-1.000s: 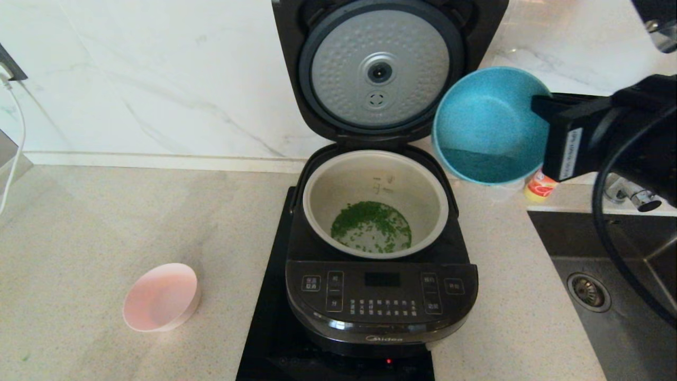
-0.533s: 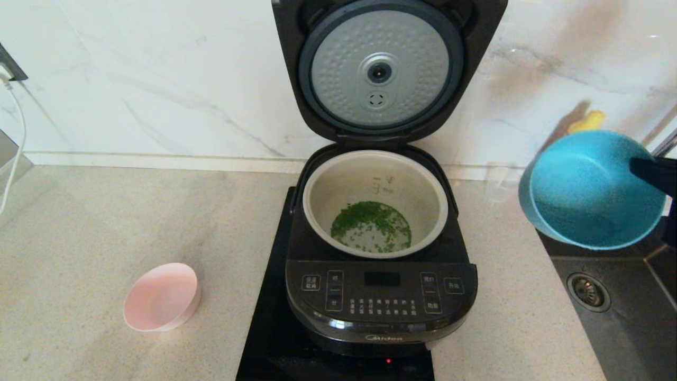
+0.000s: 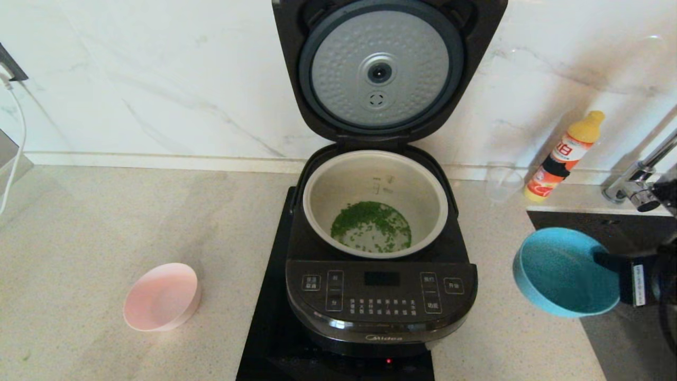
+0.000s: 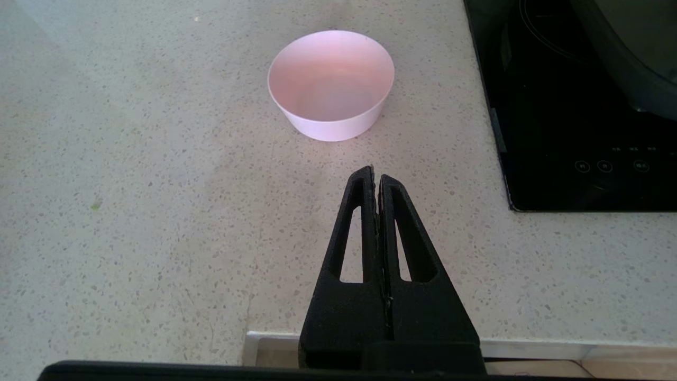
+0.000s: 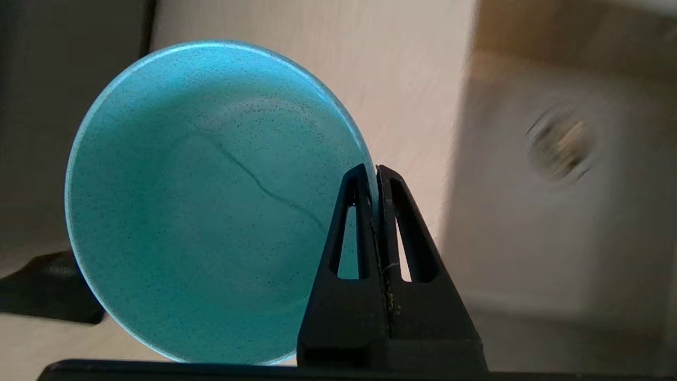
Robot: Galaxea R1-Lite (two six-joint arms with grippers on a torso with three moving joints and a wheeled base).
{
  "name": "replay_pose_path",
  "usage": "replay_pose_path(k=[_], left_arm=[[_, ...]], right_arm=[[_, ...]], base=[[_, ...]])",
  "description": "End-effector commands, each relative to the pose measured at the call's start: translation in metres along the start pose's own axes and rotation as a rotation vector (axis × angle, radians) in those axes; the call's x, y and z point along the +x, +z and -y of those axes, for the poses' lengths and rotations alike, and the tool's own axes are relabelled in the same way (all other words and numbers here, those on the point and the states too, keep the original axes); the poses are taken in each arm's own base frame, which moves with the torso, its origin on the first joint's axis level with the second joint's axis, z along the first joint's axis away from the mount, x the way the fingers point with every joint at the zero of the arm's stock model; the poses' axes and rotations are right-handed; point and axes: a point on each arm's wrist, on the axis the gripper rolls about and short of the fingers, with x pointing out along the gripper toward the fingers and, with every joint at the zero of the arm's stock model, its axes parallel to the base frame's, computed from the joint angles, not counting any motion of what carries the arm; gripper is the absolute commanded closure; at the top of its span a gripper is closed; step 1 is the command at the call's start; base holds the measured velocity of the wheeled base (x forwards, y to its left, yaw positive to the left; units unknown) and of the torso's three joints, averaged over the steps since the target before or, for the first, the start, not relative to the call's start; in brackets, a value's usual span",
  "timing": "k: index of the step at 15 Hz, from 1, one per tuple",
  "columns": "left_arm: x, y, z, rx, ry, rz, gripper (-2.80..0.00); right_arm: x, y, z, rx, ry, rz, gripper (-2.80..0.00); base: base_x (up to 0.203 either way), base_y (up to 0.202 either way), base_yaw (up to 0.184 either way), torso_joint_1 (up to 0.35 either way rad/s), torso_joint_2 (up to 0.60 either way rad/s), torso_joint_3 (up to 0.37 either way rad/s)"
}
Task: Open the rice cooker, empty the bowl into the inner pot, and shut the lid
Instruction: Place the bowl on the table
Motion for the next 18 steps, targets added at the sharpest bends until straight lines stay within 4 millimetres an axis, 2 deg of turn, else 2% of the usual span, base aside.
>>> replay_pose_path(k=[1, 5, 7, 14, 18], left_arm=[[0.000, 0.000, 0.000, 0.000, 0.000, -0.001, 0.00], [0.000, 0.000, 0.000, 0.000, 0.000, -0.001, 0.00], [0.000, 0.000, 0.000, 0.000, 0.000, -0.001, 0.00], [0.000, 0.000, 0.000, 0.000, 0.000, -0.001, 0.00], [0.000, 0.000, 0.000, 0.000, 0.000, 0.001, 0.00]], right_arm=[[0.036, -0.014, 0.000, 0.075, 0.009, -0.146, 0.00], [0.074, -0.039, 0.000, 0.120, 0.014, -0.308, 0.00], [0.090, -0.049, 0.003, 0.135, 0.015, -0.301, 0.00], [0.104, -0.069, 0.003, 0.132, 0.006, -0.367, 0.00], [0.114, -0.070, 0.002, 0.140, 0.007, -0.321, 0.00]], base=[[0.000, 0.000, 0.000, 0.000, 0.00, 0.000], [0.000, 0.000, 0.000, 0.000, 0.00, 0.000], [0.000, 0.000, 0.000, 0.000, 0.00, 0.000], [0.000, 0.000, 0.000, 0.000, 0.00, 0.000], [0.000, 0.000, 0.000, 0.000, 0.00, 0.000]])
